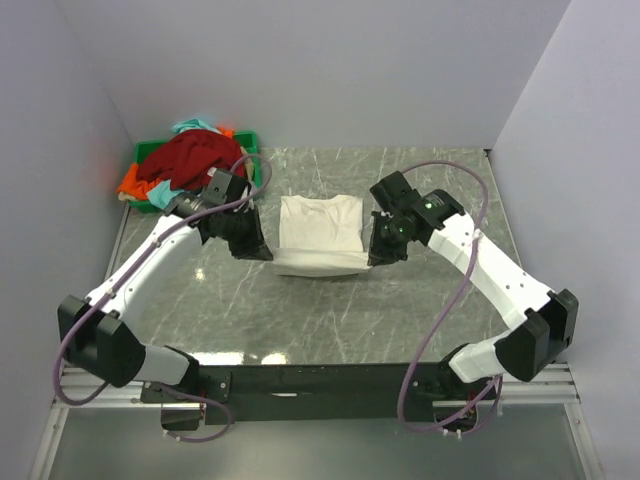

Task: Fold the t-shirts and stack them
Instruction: Fold the tshirt

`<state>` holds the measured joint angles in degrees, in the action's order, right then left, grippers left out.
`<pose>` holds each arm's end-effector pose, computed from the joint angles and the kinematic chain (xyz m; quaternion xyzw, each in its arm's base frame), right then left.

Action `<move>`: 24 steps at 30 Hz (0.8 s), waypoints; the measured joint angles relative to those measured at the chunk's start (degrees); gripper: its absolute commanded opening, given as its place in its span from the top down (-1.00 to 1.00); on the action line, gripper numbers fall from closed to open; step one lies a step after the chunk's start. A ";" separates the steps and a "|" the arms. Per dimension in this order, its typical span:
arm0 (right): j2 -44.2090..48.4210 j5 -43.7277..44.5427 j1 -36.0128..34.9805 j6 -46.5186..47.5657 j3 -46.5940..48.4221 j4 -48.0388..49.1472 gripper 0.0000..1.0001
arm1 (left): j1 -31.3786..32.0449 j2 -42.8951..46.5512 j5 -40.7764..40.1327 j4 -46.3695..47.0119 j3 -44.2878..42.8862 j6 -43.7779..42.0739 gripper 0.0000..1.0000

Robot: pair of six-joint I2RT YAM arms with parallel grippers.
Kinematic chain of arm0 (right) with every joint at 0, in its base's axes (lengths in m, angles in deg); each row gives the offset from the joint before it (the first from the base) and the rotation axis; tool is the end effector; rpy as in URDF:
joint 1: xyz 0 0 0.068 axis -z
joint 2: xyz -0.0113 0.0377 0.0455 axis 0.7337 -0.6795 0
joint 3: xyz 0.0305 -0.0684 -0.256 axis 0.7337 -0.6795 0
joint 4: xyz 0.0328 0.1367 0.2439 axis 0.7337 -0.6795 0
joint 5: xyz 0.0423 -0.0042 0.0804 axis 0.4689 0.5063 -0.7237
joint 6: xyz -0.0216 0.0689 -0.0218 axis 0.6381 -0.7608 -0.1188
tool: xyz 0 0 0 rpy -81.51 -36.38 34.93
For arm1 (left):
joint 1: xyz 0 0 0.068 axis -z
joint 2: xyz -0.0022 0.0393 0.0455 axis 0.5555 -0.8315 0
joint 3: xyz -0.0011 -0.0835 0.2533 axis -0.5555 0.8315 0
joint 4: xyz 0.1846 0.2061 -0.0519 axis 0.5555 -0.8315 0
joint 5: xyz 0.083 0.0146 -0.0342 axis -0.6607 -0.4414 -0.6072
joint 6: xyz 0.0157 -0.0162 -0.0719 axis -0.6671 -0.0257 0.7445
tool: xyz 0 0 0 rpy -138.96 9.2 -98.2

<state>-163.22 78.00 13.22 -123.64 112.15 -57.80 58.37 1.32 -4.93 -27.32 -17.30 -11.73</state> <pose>0.2464 0.1688 0.3000 0.0488 0.9754 0.1434 0.1604 0.2678 -0.1415 0.2834 -0.0941 0.9559 -0.2415 0.1379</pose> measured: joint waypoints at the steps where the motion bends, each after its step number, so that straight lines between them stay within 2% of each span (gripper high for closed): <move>1: -0.83 0.52 0.57 0.20 0.57 0.07 1.00 | -0.07 -1.14 -0.22 0.42 -1.01 -0.07 0.99; 10: -10.75 3.80 5.64 2.54 8.81 1.92 1.00 | -2.23 -14.73 -0.81 5.88 -13.11 -1.60 0.99; 24: -33.51 8.44 11.08 7.39 31.19 5.44 1.00 | -5.77 -33.59 -1.97 10.32 -27.50 -6.32 0.99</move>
<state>-196.73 86.43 24.30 -116.25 143.34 -52.35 52.60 -32.28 -6.90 -17.01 -44.80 -18.05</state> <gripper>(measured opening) 0.026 0.019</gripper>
